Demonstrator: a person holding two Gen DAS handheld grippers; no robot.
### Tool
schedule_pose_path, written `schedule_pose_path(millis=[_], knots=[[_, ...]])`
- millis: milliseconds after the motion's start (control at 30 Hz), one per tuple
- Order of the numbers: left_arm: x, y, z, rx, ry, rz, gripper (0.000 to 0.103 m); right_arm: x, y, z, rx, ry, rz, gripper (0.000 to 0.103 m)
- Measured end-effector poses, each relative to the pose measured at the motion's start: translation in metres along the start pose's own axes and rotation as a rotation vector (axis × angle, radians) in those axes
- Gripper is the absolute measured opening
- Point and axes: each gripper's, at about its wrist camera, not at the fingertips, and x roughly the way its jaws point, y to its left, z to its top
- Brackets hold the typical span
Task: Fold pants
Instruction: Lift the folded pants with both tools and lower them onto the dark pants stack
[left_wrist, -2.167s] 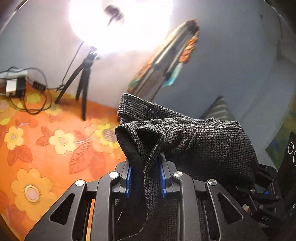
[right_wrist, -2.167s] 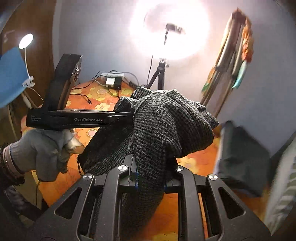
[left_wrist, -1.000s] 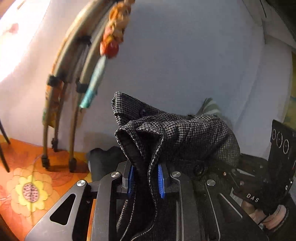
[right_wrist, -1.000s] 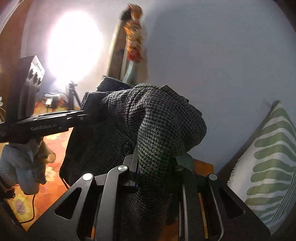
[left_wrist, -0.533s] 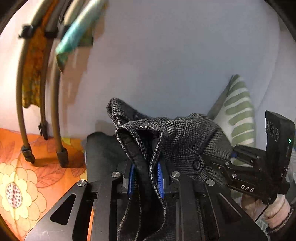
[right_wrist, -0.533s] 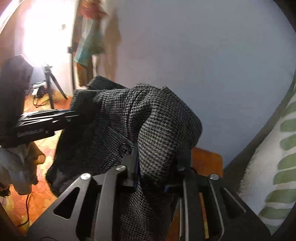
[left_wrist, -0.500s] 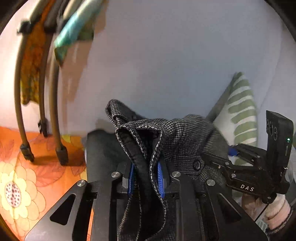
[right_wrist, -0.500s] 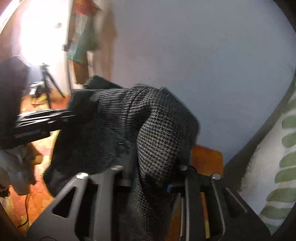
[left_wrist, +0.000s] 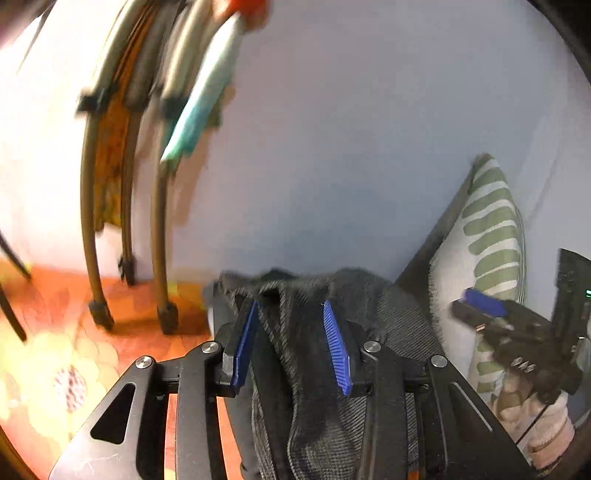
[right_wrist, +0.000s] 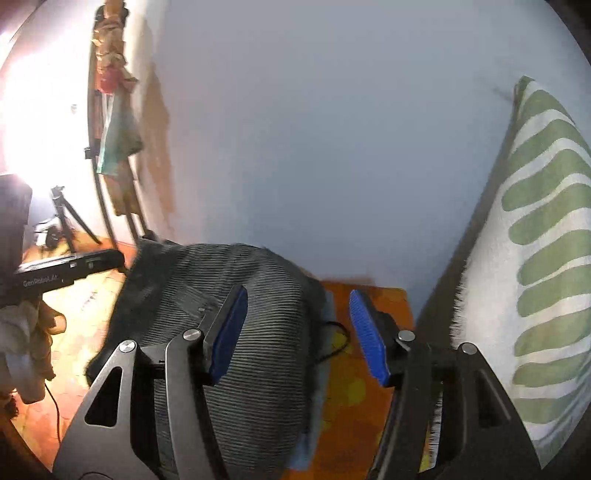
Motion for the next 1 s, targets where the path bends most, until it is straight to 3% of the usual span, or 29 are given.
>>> schedule_pose_path(millis=[100,200,333,533,800,1000], knots=[[0.014,-0.012,0.008,0.049,0.018,-0.019,0.035,0.020,0.014,0.002,0.013,0.018,0.048,0.060],[0.046,-0.017,0.007,0.071,0.088,-0.039,0.035,0.045,0.025,0.000,0.011,0.039,0.056,0.060],[0.087,-0.008,-0.005,0.080,0.153,0.015,0.035,0.082,0.025,-0.007,0.054,0.095,0.075,0.060],[0.114,0.012,-0.016,0.061,0.191,0.036,0.035,0.110,0.022,-0.025,0.071,0.122,0.084,0.061],[0.084,0.010,-0.018,0.111,0.204,0.065,0.035,0.092,0.017,-0.028,0.100,0.154,0.032,0.062],[0.024,-0.006,-0.037,0.190,0.198,0.071,0.035,0.041,0.018,-0.045,0.158,0.152,-0.005,0.062]])
